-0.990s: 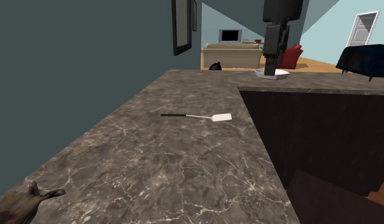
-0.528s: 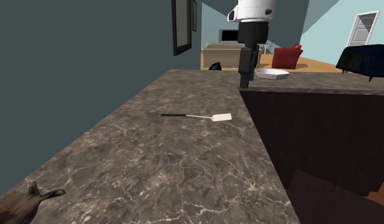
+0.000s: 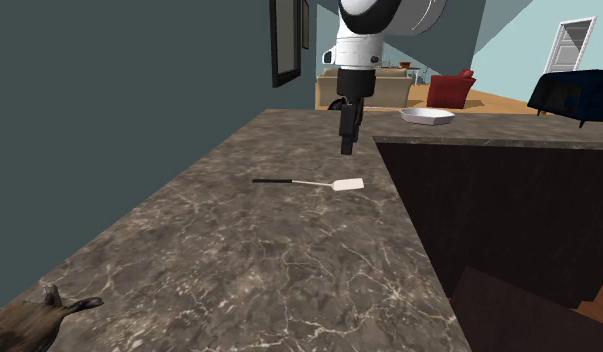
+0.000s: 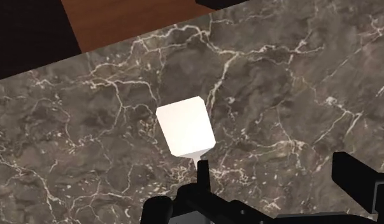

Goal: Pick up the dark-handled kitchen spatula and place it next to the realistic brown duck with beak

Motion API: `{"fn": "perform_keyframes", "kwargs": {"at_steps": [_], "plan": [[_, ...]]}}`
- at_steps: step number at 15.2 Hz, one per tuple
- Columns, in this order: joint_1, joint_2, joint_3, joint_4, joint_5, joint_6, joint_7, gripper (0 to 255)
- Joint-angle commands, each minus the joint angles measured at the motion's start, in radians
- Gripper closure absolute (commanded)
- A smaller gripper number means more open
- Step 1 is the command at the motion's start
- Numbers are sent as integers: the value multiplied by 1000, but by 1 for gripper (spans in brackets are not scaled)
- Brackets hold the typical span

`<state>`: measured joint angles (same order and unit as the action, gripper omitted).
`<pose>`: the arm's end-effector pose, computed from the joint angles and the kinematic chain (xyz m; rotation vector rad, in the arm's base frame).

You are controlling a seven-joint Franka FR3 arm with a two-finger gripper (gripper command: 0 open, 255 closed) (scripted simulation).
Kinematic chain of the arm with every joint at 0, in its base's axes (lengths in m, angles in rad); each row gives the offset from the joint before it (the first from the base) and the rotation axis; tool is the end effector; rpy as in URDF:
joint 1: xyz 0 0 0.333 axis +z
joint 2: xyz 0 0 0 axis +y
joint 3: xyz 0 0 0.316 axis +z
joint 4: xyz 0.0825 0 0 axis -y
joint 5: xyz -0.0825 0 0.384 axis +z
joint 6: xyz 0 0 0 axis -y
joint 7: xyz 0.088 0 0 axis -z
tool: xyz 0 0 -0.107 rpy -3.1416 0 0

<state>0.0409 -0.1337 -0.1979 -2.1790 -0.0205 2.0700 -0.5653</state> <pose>0.5031 -0.0829 0.4489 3.0723 0.6538 0.0372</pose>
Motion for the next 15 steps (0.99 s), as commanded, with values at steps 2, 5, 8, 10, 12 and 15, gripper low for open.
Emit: {"fn": "perform_keyframes", "kwargs": {"at_steps": [2,5,8,10,12,15], "plan": [[7,116,-8,72,38,50,-76,0],[6,231,-7,159,79,83,-150,0],[-1,346,3,258,119,102,-219,0],[-8,405,12,313,137,108,-251,0],[-9,418,14,304,140,130,-254,0],[-10,439,17,291,147,164,-258,0]]}}
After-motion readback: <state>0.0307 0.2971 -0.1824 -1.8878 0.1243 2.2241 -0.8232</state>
